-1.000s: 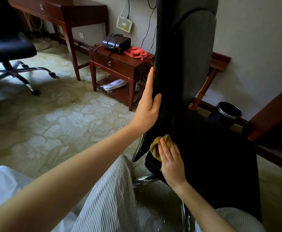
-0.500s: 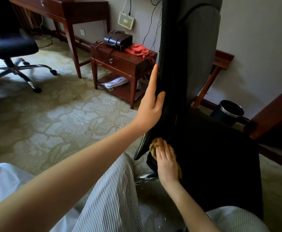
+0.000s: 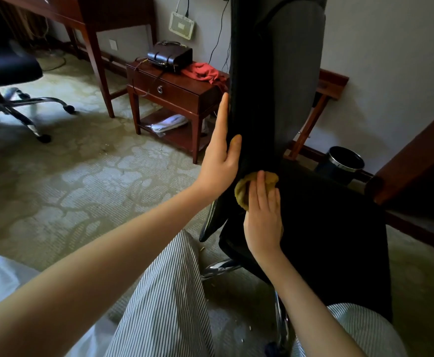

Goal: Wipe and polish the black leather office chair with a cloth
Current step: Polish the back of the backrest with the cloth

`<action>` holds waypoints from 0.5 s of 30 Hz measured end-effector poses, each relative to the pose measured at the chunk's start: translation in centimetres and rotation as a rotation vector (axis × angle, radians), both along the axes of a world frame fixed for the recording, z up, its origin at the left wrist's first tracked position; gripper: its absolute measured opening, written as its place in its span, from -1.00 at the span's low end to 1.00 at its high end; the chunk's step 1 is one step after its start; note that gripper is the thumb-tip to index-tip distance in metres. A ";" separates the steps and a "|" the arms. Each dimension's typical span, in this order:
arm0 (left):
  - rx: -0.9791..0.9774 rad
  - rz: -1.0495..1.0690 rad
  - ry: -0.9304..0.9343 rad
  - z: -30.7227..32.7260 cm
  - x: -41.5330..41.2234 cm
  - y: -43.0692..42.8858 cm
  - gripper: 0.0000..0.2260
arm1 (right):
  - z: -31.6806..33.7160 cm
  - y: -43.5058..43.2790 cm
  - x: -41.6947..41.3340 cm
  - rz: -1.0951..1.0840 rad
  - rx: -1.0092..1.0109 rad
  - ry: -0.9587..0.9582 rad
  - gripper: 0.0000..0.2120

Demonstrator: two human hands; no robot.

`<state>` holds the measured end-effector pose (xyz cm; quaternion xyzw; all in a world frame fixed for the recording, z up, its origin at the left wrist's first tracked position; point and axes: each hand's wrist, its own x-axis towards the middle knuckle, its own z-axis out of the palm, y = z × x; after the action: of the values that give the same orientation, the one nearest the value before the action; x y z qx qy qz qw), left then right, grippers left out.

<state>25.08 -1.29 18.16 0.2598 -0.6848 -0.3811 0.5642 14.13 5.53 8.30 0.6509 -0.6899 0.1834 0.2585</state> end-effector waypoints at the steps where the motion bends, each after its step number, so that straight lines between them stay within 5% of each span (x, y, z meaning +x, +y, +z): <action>1: 0.002 -0.004 -0.002 0.0 0.0 0.0 -0.40 | -0.4 0.0 -0.1 -0.003 0.010 -0.002 -0.18; 11: 0.046 0.012 -0.040 0.1 0.1 0.5 -0.41 | -5.0 3.1 1.0 0.012 0.338 -0.037 -0.15; 15: 0.099 -0.036 -0.009 0.4 0.5 0.6 -0.39 | -2.4 3.8 2.0 0.102 0.176 -0.402 -0.21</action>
<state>25.56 -0.65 18.55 0.2770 -0.6720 -0.4234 0.5407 16.15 9.38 5.94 0.6555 -0.7069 0.2614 0.0485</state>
